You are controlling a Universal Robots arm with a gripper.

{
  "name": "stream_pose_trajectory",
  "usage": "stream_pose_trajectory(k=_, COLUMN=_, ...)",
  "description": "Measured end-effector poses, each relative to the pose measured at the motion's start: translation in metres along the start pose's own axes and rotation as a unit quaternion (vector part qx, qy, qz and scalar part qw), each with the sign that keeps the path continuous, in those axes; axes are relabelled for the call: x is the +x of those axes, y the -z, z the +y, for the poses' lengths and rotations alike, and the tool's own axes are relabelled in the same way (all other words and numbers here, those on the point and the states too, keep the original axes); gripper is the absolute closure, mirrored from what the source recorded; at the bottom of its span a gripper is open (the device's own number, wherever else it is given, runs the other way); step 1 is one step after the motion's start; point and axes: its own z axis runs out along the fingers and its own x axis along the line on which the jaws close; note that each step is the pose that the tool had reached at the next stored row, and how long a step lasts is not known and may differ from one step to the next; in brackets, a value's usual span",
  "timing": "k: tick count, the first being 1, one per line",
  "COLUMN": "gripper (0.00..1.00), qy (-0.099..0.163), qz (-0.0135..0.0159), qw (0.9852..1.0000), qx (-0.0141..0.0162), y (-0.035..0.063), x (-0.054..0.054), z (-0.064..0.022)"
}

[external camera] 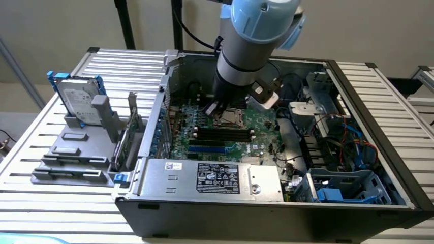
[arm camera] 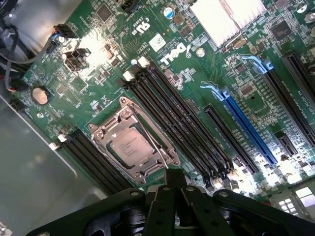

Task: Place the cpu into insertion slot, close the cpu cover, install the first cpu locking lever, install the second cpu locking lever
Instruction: 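Install the second cpu locking lever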

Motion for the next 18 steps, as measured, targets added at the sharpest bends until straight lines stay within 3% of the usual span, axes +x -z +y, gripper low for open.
stream_pose_trajectory(k=10, gripper=0.89, qy=0.001, qz=0.0015, qw=1.0000, qx=-0.0011, y=-0.0185, x=-0.006, z=-0.0035)
stream_pose_trajectory(k=18, gripper=0.89, qy=0.002, qz=0.0036, qw=1.0000, qx=-0.0026, y=-0.0274, x=-0.009, z=-0.0080)
